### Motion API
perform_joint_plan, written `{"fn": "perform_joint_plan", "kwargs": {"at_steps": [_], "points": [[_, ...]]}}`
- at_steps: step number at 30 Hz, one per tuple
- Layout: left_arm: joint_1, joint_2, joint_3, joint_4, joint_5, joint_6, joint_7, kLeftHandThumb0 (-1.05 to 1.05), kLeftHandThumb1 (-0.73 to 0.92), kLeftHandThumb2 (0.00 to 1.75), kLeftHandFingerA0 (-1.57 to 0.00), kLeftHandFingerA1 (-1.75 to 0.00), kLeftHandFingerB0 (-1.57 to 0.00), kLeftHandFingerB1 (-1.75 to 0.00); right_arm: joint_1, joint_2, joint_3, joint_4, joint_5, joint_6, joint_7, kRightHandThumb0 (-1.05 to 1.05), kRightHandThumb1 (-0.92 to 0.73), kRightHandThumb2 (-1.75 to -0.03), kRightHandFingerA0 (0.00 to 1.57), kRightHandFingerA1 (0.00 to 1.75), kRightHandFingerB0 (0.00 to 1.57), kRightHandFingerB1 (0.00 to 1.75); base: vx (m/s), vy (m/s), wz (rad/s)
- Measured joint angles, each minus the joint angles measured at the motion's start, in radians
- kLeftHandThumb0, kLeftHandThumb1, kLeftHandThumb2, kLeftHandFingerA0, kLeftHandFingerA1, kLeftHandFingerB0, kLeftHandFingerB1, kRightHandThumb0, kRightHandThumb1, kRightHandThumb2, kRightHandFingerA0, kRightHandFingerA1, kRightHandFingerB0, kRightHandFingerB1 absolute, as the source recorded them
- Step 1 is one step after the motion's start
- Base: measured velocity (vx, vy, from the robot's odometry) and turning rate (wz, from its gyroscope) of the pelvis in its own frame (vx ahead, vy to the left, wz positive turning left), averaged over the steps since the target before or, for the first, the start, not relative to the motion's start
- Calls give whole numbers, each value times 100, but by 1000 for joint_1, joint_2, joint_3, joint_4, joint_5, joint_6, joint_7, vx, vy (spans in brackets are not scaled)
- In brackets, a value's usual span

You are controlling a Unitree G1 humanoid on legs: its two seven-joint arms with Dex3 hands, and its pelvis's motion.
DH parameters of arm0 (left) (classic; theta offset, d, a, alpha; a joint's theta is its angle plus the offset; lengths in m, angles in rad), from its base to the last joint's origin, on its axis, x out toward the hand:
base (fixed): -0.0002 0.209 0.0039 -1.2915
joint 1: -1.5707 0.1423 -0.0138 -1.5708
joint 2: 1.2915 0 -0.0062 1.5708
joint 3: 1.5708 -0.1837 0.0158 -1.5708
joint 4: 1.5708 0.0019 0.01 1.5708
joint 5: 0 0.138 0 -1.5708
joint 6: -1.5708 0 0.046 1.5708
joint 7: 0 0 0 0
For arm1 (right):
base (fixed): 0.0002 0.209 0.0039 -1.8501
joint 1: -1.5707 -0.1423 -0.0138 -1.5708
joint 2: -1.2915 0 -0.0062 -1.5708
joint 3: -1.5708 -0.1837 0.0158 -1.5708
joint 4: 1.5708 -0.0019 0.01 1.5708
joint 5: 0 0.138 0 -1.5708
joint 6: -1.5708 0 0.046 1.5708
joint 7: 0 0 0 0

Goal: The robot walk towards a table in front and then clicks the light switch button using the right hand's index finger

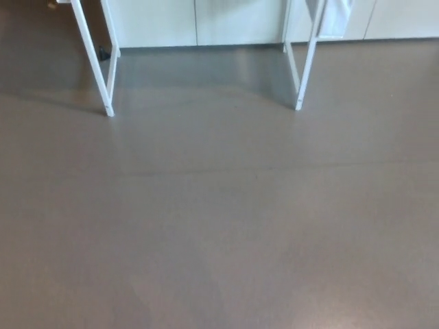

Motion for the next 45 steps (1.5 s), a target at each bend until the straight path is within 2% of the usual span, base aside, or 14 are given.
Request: {"fn": "perform_joint_plan", "kwargs": {"at_steps": [1, 2, 4, 5, 20, 25, 26, 31, 32, 33, 45], "points": [[-1, 2, 0, 0, 0, 0, 0, -8, 49, 91, -34, -58, -17, -50, 1, 1, 0, 5, 0, -3, 0, 7, -63, -58, 50, 55, 34, 44, 330, 145, -5], [-3, 3, 0, 0, 1, 0, 0, -8, 49, 91, -35, -58, -18, -50, 2, 1, 1, 9, 0, -9, 0, 6, -45, -90, 42, 64, 25, 55, 275, 132, 2], [-2, 2, -2, -1, 1, 0, 0, -9, 49, 91, -35, -58, -18, -50, 9, 1, 2, 9, 0, -15, 0, 6, -44, -89, 42, 64, 25, 55, 321, 92, 4], [1, 2, -2, -3, 1, 0, 0, -10, 49, 91, -34, -58, -17, -50, 13, 1, 4, 11, -1, -19, 0, 7, -63, -58, 50, 56, 33, 44, 316, 36, 12], [8, 1, -24, -2, 5, -8, -5, -12, 48, 90, -34, -58, -19, -51, 15, -10, 13, 15, -8, -58, -3, 6, -62, -57, 50, 54, 33, 44, 393, -67, 25], [7, 1, -31, -2, 6, -9, -6, -10, 49, 90, -37, -58, -21, -51, 29, -13, 21, 12, -16, -67, -6, 4, -64, -58, 45, 53, 27, 41, 298, 78, -24], [8, 1, -33, -4, 7, -9, -6, -11, 48, 90, -37, -58, -21, -51, 41, -13, 23, 0, -17, -64, -6, 4, -46, -90, 36, 61, 19, 53, 408, 189, -95], [2, 16, -35, -11, 10, -9, -3, -11, 48, 89, -36, -58, -21, -51, 40, -11, 36, 3, -20, -68, -4, 3, -45, -90, 39, 62, 22, 54, 384, 171, -27], [1, 18, -36, -11, 10, -9, -3, -13, 67, 59, -47, -45, -34, -39, 43, -11, 38, 2, -20, -69, -5, 4, -63, -58, 47, 54, 31, 42, 195, 166, 5], [1, 20, -36, -11, 10, -10, -2, -13, 67, 59, -47, -45, -34, -39, 48, -11, 40, 2, -21, -69, -5, 4, -45, -90, 39, 62, 22, 54, 260, 132, 5], [0, 18, -54, -17, 18, -8, 3, -12, 68, 59, -52, -47, -35, -40, 60, -15, 46, -18, -27, -72, -16, 4, -46, -90, 39, 63, 21, 53, 296, -42, 7]]}}
